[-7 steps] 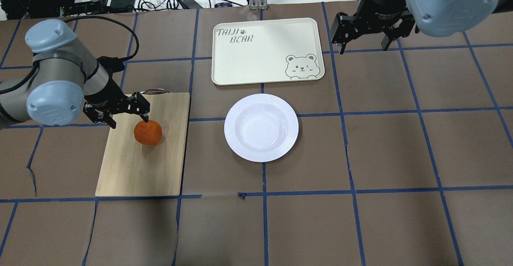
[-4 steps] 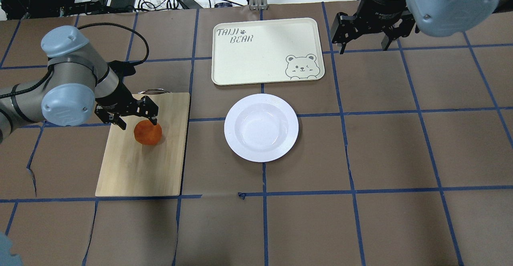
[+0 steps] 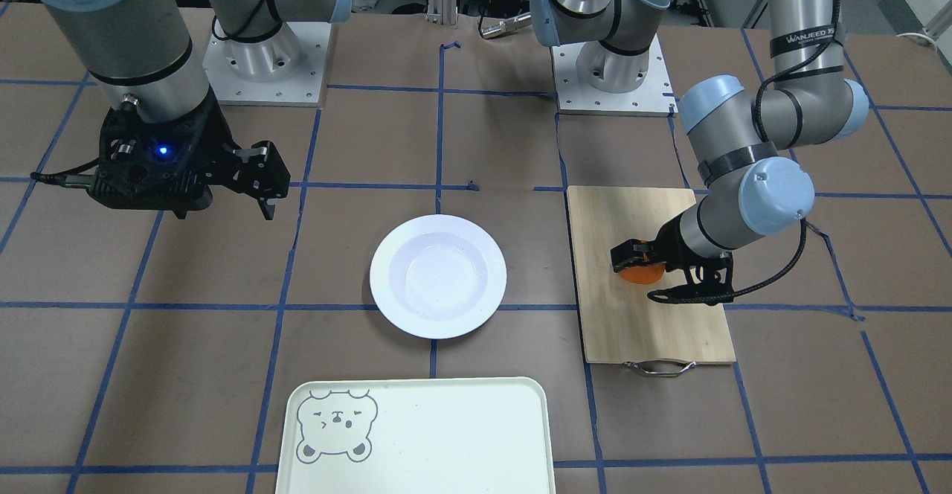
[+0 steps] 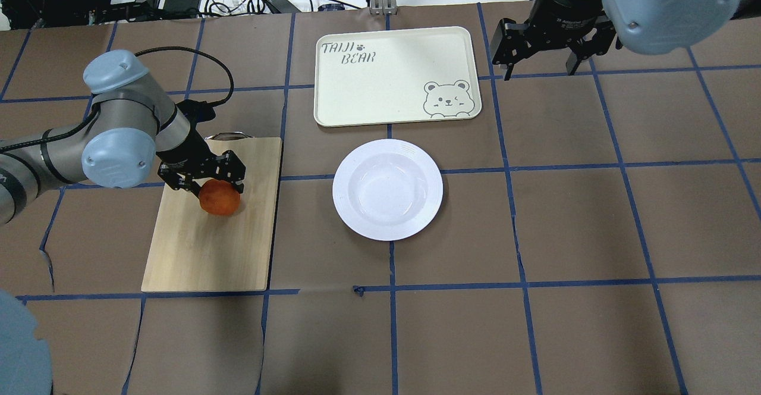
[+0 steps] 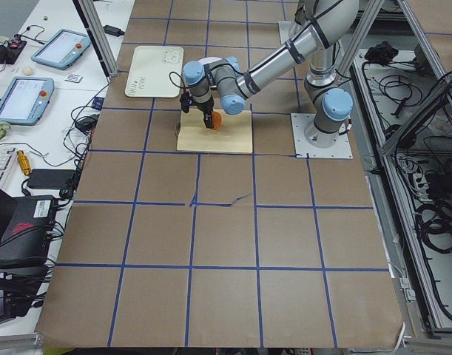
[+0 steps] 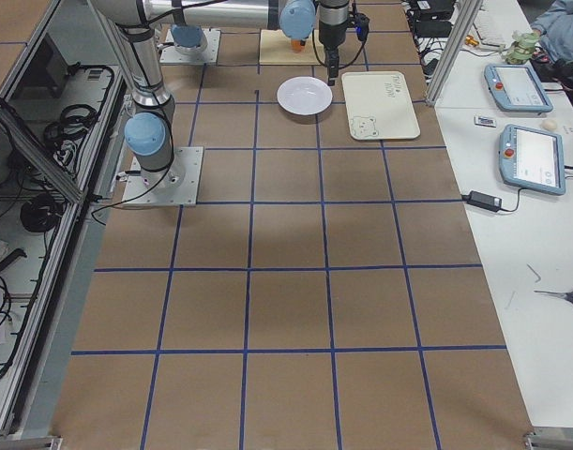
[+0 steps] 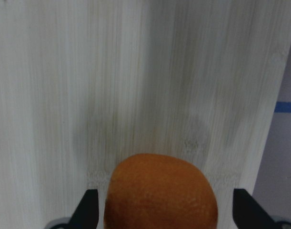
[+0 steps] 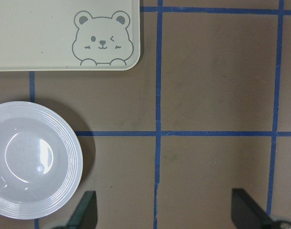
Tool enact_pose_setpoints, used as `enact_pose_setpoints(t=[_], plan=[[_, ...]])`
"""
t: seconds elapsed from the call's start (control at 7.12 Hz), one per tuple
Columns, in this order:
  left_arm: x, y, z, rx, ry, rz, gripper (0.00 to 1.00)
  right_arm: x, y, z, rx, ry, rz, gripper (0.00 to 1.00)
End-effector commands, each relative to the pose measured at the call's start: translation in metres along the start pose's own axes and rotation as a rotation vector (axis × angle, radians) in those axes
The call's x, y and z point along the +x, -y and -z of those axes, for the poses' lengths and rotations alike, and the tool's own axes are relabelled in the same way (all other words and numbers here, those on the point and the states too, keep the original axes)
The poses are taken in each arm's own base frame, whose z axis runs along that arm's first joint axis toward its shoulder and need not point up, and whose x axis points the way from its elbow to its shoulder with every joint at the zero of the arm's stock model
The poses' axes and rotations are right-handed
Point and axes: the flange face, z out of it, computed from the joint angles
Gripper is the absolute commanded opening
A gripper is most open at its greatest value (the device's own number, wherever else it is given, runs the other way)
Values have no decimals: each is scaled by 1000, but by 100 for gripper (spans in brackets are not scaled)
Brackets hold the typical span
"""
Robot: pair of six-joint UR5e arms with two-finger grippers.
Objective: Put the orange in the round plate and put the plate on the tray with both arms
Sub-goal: 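Lift the orange with the left gripper and carry it over the white plate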
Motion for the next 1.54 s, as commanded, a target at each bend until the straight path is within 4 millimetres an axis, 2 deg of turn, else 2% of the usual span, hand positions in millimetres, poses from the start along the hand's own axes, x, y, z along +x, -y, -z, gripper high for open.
enact_pose_setpoints(t=[0.0, 0.14, 0.28, 0.42, 0.56, 0.7, 0.98, 1.12, 1.26, 1.4], plan=[[0, 1, 0, 2, 4, 4, 5, 1, 0, 0, -1, 0, -1, 100], [4, -2, 17, 39, 11, 1, 0, 1, 0, 0, 1, 0, -2, 100], [12, 8, 47, 96, 17, 6, 0, 1, 0, 0, -1, 0, -1, 100], [39, 25, 74, 150, 21, -13, 0, 1, 0, 0, 1, 0, -2, 100], [92, 33, 100, 210, 22, -12, 0, 2, 0, 0, 1, 0, -3, 100], [139, 33, 107, 243, 11, 23, 0, 1, 0, 0, -1, 0, -2, 100], [204, 31, 89, 261, -162, 70, 0, 1, 0, 0, -1, 0, -1, 100], [238, 27, 65, 241, -185, 63, 0, 2, 1, 0, -1, 0, -3, 100], [265, 14, 45, 212, -190, 61, 0, 2, 0, 0, 1, 0, -3, 100], [268, 6, 12, 147, -177, 121, 0, 2, 0, -1, -2, 0, -3, 100]])
